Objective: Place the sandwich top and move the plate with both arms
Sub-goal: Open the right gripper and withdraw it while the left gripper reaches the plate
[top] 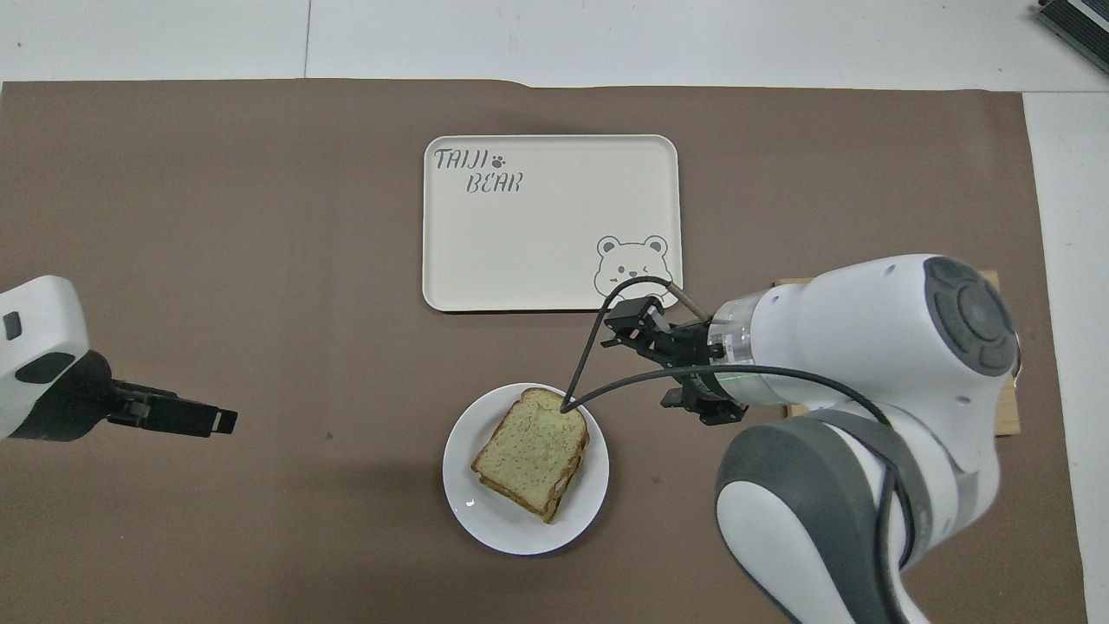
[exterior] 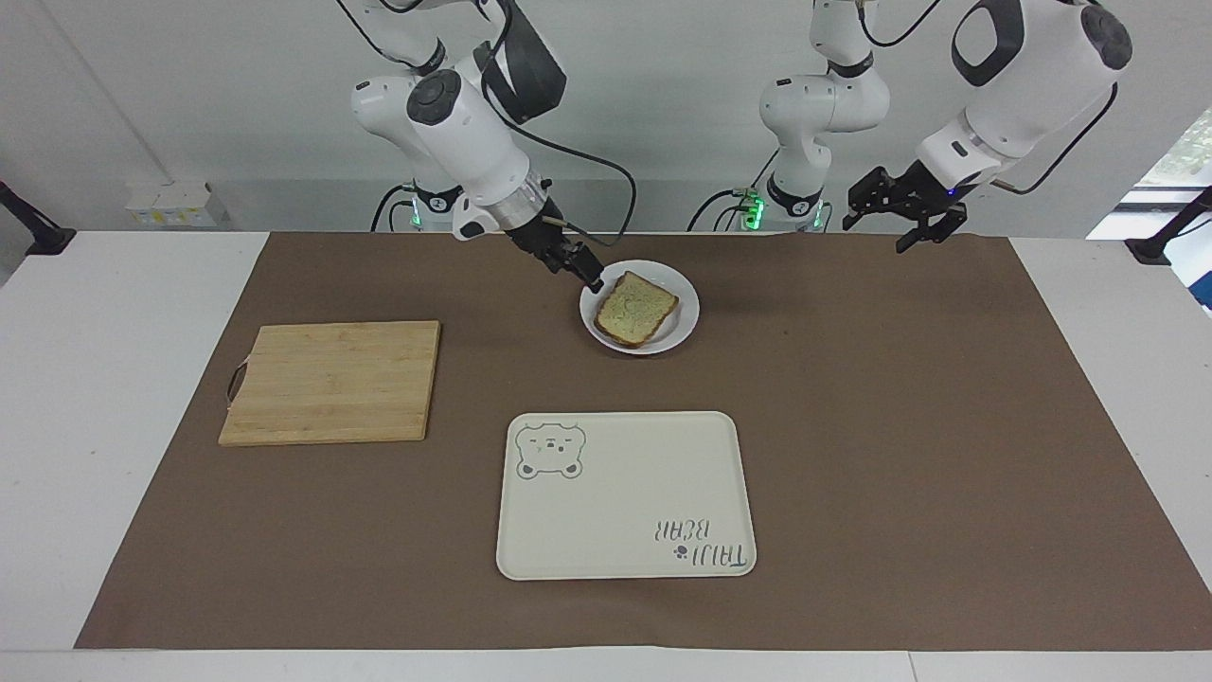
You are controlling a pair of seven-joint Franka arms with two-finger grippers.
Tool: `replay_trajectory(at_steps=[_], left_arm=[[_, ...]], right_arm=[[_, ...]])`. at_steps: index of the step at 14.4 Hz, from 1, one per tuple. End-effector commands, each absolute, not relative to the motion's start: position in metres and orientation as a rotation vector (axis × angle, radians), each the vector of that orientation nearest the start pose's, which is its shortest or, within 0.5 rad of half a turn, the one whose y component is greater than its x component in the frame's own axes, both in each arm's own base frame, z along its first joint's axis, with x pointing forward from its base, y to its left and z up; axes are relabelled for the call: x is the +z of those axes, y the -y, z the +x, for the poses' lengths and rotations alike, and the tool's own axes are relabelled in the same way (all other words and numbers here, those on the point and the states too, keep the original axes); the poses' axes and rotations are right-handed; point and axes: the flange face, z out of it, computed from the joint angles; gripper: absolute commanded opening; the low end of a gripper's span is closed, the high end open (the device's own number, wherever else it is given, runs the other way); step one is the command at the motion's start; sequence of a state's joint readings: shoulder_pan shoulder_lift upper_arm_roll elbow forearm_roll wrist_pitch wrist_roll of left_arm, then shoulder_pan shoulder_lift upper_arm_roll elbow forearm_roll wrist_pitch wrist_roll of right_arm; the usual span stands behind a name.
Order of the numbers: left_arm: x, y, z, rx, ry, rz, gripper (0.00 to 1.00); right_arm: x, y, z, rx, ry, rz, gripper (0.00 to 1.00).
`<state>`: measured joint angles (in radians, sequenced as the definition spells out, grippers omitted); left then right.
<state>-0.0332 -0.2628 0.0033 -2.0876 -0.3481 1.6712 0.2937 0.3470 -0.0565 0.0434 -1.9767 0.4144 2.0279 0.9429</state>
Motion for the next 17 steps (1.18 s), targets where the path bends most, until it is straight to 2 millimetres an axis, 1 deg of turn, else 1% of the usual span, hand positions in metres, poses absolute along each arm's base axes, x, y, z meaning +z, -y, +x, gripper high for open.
replay_trajectory(at_steps=[1,3,4,5,6,8,10,12,13,14,15,16,17], left_arm=[[0.493,0.06,0.447,0.125,-0.418,-3.555,1.0],[0.461,0.081,0.441,0.107,-0.403,-3.614,0.92],[0.446,0.091,0.439,0.095,-0.388,-3.629,0.9],[0.434,0.097,0.438,0.084,-0.375,-3.652,0.83],[0.419,0.102,0.436,0.073,-0.393,-3.668,0.8],[0.39,0.113,0.434,0.069,-0.412,-3.694,0.77],[0.363,0.122,0.435,0.037,-0.421,-3.744,0.77],[0.339,0.126,0.426,0.046,-0.45,-3.794,0.68],[0.328,0.125,0.42,0.036,-0.478,-3.817,0.68],[0.321,0.125,0.416,0.016,-0.484,-3.843,0.68],[0.315,0.125,0.414,0.006,-0.46,-3.87,0.68],[0.308,0.132,0.412,0.02,-0.46,-3.891,0.64],[0.301,0.143,0.406,0.013,-0.458,-3.915,0.61]], right_arm=[[0.533,-0.212,0.519,0.113,-0.849,-2.705,1.0],[0.55,-0.184,0.531,0.062,-0.729,-2.752,1.0],[0.558,-0.166,0.538,0.053,-0.669,-2.767,1.0],[0.562,-0.148,0.544,0.048,-0.603,-2.786,1.0],[0.566,-0.131,0.548,0.027,-0.519,-2.808,1.0],[0.568,-0.099,0.552,-0.023,-0.308,-2.911,1.0],[0.577,-0.073,0.554,-0.065,-0.137,-3.009,1.0],[0.578,-0.04,0.554,-0.055,-0.018,-3.097,1.0],[0.58,-0.031,0.552,-0.035,0.074,-3.153,1.0],[0.586,-0.022,0.551,-0.011,0.128,-3.201,1.0],[0.593,-0.01,0.548,0.02,0.115,-3.223,1.0],[0.603,-0.002,0.546,0.033,0.088,-3.219,1.0],[0.608,0.007,0.543,0.065,0.044,-3.209,1.0]])
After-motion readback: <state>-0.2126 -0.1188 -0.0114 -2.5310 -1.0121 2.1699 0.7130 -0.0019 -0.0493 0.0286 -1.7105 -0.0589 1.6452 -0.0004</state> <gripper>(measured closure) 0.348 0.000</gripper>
